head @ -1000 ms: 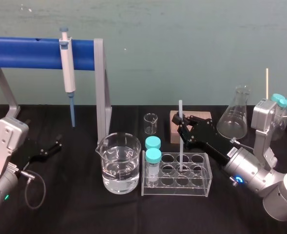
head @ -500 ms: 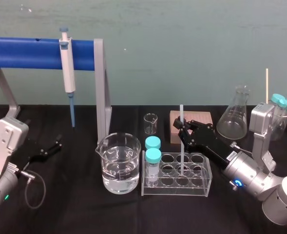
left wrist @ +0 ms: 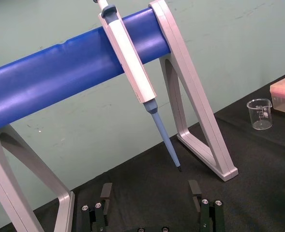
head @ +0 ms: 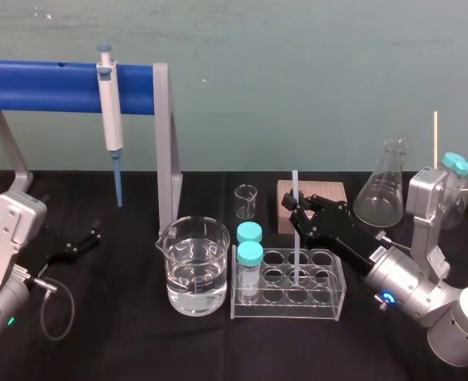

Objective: Pick up the stirring rod with one hand, then place it down.

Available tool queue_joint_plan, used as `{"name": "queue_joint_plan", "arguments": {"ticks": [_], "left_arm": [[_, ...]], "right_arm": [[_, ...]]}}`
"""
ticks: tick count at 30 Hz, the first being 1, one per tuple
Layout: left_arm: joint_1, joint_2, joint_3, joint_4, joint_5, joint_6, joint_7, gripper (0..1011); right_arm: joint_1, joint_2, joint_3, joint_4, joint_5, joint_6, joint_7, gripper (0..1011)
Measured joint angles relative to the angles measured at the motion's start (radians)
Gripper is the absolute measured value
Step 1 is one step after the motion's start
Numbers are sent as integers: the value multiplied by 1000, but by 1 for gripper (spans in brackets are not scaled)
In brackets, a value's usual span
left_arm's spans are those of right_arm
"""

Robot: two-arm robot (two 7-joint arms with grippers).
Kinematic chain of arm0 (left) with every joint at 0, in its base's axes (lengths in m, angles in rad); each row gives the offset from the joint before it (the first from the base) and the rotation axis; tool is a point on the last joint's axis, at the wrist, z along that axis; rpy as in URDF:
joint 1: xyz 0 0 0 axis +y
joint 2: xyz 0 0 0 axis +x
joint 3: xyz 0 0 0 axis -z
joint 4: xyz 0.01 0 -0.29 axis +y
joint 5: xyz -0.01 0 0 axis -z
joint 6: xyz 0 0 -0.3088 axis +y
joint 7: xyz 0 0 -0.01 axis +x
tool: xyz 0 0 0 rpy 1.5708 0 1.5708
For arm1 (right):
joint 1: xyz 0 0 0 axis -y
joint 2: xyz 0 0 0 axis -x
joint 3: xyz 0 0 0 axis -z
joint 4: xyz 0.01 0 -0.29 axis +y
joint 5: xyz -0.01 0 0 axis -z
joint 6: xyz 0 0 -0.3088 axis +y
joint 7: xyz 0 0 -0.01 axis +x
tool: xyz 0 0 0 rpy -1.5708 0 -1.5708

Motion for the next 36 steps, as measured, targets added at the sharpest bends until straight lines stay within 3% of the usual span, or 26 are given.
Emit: {"name": "queue_joint_plan", "arguments": {"ticks": [15, 24, 31, 35, 36], "left_arm": [[0, 0, 0, 0, 0, 0, 0, 1000], [0, 0, 0, 0, 0, 0, 0, 1000], [0, 0, 0, 0, 0, 0, 0, 1000], [0, 0, 0, 0, 0, 0, 0, 1000], [0, 0, 0, 0, 0, 0, 0, 1000]], "right_arm": [[0, 0, 0, -1, 2, 0, 1, 543], [0, 0, 0, -1, 3, 0, 2, 857], [0, 0, 0, -1, 3, 0, 3, 998], [-10, 13, 10, -42, -38, 10, -63, 1000], [-21, 17, 22, -66, -60, 16, -106, 1000]]}}
